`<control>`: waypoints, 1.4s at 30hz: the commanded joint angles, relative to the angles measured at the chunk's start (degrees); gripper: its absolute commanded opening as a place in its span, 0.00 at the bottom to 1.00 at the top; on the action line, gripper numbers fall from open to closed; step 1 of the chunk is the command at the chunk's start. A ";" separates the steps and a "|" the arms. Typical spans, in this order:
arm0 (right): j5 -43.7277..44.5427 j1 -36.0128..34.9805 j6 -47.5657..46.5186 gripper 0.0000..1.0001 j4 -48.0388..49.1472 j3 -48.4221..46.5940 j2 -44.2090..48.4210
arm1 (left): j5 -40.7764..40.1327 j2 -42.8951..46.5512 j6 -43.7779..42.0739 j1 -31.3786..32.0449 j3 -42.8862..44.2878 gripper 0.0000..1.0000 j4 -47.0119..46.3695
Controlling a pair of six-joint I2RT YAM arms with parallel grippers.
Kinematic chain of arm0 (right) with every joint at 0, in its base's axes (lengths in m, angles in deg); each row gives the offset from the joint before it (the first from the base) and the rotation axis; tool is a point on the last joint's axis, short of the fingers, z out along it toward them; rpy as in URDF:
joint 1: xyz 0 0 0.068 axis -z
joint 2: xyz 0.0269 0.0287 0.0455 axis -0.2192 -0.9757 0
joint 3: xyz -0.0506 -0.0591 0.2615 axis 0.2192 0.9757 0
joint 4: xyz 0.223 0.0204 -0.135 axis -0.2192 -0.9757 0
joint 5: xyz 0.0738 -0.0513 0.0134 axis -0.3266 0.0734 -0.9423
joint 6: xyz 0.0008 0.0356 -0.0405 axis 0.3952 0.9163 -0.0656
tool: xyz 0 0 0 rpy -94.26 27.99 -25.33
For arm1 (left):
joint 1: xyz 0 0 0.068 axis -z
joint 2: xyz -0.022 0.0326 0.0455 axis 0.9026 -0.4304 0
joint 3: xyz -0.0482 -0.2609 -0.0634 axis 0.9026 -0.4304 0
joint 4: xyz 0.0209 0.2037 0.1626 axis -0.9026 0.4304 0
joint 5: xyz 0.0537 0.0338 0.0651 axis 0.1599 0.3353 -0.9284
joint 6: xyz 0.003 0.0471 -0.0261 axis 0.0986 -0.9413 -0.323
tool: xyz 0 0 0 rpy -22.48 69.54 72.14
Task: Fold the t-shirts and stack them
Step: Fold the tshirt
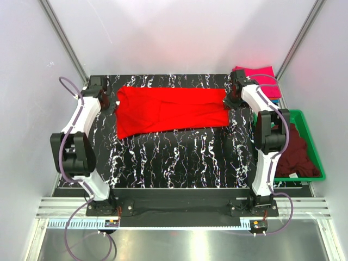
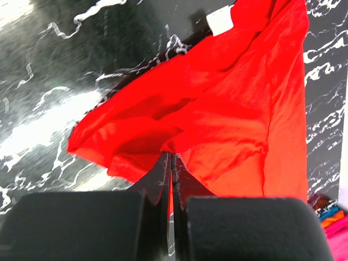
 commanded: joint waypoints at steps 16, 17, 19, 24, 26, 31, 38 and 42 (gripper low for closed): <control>4.08 2.37 -3.13 0.00 -1.45 -6.14 -3.83 | 3.30 -10.80 -3.97 -0.35 15.87 0.00 -5.16; 3.90 2.46 -3.13 0.00 -1.19 -6.32 -4.00 | 3.56 -11.07 -3.97 -0.35 16.48 0.00 -5.51; 3.29 2.46 -3.30 0.00 -1.10 -7.10 -4.62 | 4.79 -12.81 -4.32 -0.44 17.62 0.00 -6.30; 3.37 2.46 -3.13 0.00 -0.57 -7.81 -4.54 | 4.79 -15.20 -5.02 -0.44 21.57 0.00 -5.77; 3.29 2.63 -2.86 0.00 -0.40 -8.16 -4.62 | 4.88 -16.24 -5.46 -0.35 22.98 0.00 -6.13; 2.67 2.54 -2.42 0.00 -0.57 -9.74 -5.76 | 5.23 -18.89 -6.26 -0.44 28.86 0.00 -4.90; 3.20 2.72 -1.81 0.00 -1.00 -12.55 -7.78 | 5.58 -21.26 -6.08 -0.44 30.02 0.00 -6.04; 3.37 2.81 -2.25 0.00 -2.15 -15.19 -10.77 | 5.85 -23.02 -5.56 -0.44 29.93 0.00 -6.13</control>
